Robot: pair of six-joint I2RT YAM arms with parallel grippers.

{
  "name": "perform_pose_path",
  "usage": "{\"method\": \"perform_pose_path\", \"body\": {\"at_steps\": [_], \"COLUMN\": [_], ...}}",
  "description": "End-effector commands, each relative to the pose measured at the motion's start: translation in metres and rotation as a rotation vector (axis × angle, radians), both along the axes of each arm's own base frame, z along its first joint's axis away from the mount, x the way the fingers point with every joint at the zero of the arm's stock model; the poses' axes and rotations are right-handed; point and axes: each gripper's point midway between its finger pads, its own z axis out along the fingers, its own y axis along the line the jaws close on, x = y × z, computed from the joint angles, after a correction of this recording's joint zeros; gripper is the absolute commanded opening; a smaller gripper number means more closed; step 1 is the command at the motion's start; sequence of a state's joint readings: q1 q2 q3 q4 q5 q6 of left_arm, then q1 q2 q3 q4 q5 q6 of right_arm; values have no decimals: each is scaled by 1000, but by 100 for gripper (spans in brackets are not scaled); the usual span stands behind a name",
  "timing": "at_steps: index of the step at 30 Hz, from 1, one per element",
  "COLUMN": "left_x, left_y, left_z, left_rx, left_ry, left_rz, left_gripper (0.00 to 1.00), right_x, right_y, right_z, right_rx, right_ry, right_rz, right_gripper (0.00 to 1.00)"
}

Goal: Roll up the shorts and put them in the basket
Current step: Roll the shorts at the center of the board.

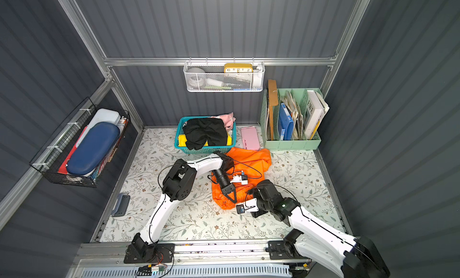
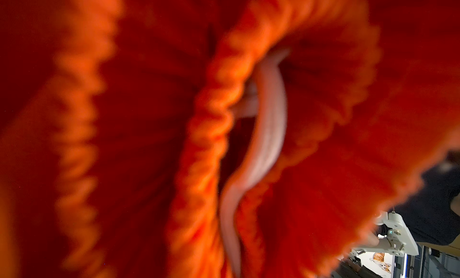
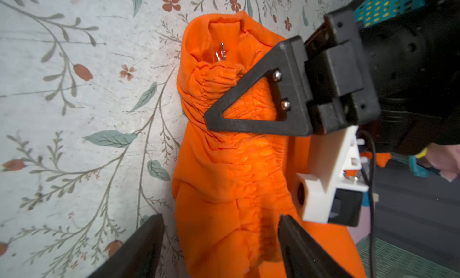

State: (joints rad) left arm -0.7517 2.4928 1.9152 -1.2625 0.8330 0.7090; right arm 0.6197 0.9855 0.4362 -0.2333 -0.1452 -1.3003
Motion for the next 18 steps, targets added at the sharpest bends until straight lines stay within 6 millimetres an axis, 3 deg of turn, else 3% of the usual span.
{"method": "perform_pose_path", "body": {"at_steps": [1, 6, 14, 16, 18], "left_x": [3, 2, -7, -10, -11], "left_y": [15, 15, 11, 11, 12], "left_z": [-32, -31, -15, -12, -11], "left_rx": [86, 82, 2, -14, -19], "left_ry": [-34, -29, 20, 27, 16], "left_rz": [-20, -22, -14, -12, -13], "left_gripper": [18, 19, 26, 30, 38], "right_x": [20, 38, 29, 28, 27], "right_y": [7, 12, 1, 2, 3], "right_z": [-2, -24, -54, -59, -64], "right_rx": [-54, -74, -99, -99, -103], "right_ry": [-36, 23, 174, 223, 255], "right_rz": [18, -2, -49, -59, -60], "right_gripper": [77, 73, 51, 35, 3]}}
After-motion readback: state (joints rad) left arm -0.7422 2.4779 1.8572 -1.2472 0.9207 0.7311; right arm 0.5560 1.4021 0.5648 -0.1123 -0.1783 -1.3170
